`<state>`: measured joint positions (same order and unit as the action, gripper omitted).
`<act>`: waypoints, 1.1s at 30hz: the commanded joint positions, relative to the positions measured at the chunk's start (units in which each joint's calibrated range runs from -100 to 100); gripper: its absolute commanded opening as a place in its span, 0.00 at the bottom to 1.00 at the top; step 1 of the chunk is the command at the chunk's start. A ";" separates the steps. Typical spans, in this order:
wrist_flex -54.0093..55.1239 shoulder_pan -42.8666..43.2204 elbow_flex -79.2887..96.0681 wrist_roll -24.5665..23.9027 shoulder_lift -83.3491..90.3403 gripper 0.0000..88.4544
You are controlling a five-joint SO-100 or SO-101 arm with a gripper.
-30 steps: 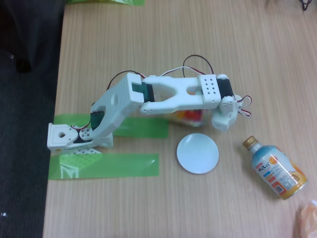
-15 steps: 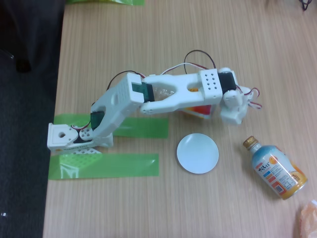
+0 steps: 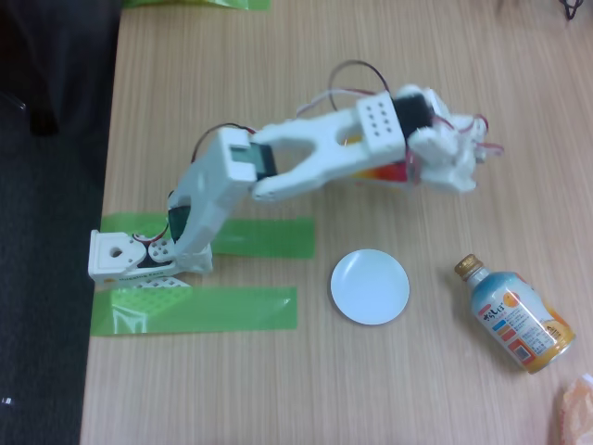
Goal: Pick up the plastic bottle and stand it up on the white place
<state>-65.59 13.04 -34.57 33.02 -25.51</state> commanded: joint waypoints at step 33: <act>14.17 -0.44 42.31 0.07 51.25 0.10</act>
<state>-52.25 13.19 8.18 32.97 23.91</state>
